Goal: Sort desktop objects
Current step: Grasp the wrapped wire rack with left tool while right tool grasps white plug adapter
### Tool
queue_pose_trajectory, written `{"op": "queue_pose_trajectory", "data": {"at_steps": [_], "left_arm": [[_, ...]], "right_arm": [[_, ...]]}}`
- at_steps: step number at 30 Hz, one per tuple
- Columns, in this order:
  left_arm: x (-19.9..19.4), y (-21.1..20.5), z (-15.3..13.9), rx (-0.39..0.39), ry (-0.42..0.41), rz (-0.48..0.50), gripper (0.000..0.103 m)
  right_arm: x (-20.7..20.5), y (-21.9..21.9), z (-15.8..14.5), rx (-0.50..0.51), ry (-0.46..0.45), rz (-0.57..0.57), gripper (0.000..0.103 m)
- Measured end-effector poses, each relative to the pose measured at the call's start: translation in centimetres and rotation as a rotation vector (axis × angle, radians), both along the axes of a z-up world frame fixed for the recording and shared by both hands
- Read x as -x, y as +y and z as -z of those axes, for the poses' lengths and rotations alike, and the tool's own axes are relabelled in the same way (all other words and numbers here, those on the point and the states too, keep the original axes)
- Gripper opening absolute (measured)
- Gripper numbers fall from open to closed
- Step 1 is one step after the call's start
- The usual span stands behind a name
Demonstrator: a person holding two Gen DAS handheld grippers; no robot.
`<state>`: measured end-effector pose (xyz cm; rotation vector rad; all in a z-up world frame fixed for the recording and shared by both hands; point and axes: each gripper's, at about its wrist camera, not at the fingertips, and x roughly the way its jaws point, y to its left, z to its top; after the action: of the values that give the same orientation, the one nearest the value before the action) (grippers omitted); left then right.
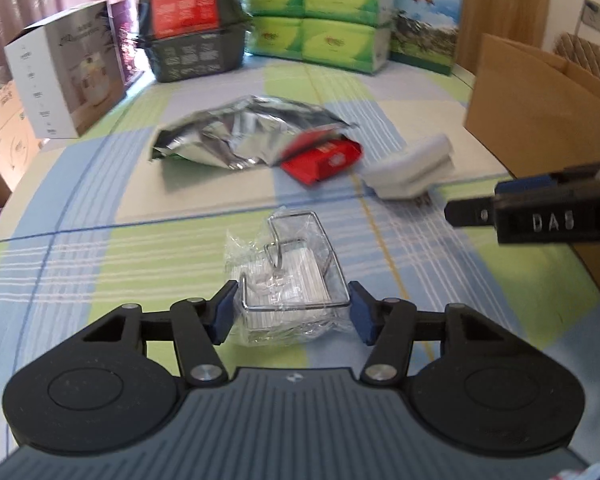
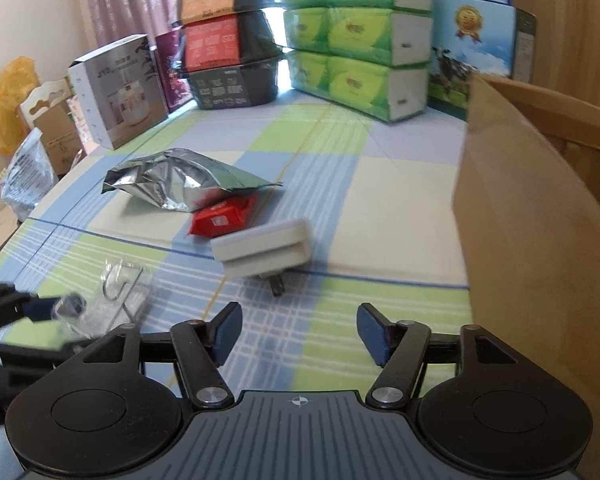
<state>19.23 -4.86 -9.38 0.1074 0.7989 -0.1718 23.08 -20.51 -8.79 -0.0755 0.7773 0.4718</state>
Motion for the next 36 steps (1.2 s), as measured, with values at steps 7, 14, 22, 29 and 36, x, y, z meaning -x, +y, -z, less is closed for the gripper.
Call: {"op": "queue_pose_trajectory", "data": {"at_steps": [7, 14, 22, 29, 36], "left_arm": [[-1.0, 1.4, -0.6, 0.048, -0.008, -0.031, 0.053], [-1.6, 2.1, -0.5, 0.081, -0.001, -0.056, 0.053], [-1.6, 2.1, -0.4, 0.096, 0.006, -0.064, 0.053], [-1.7, 1.8, -0.1, 0.104, 0.016, -0.061, 0.053], [-1.7, 1.8, 0.0, 0.112, 0.019, -0.059, 0.053]], "right_arm": [[-1.6, 1.9, 0.3, 0.028, -0.072, -0.059, 0.071], [-2.8, 4.3, 1.4, 0.114, -0.149, -0.134, 0.076], [-3.9, 5.0, 2.3, 0.088, -0.124, -0.115, 0.076], [-4.8, 4.4, 2.4, 0.048, -0.084, -0.047, 0.076], [-5.0, 4.2, 2.3, 0.042, -0.051, -0.029, 0.063]]}}
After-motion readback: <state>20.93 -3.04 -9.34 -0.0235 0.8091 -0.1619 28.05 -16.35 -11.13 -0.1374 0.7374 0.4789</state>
